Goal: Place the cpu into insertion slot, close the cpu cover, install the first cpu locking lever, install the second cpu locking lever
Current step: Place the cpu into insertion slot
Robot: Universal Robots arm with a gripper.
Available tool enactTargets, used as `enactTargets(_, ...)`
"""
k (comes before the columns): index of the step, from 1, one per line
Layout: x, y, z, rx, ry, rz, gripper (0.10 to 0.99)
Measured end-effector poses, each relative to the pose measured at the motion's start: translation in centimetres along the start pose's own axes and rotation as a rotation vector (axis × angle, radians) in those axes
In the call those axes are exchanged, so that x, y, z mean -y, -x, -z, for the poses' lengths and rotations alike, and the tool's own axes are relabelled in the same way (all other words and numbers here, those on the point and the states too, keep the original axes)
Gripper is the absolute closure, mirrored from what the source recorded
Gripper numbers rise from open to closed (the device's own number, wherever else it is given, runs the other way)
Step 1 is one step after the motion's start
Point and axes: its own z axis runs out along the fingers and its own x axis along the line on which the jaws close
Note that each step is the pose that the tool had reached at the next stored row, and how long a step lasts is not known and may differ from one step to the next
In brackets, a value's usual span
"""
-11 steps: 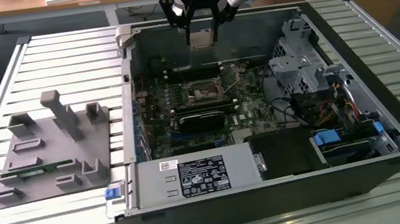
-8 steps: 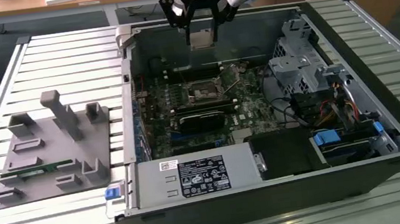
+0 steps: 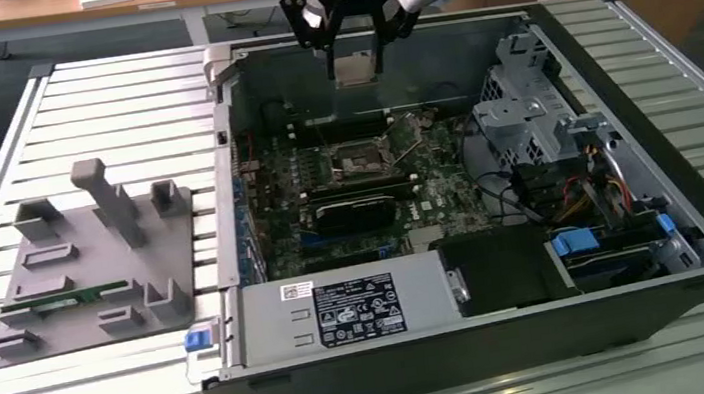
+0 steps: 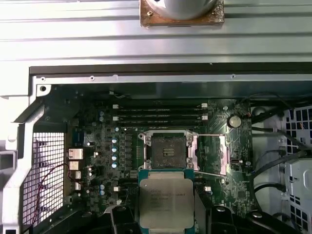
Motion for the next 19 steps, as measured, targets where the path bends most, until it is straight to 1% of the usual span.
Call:
enactTargets(6,0.0,0.0,-0.01,0.0024,0.0,-0.026,0.549)
enactTargets(19,0.01,0.0,-0.06,0.0103,0.002,-0.114,0.549)
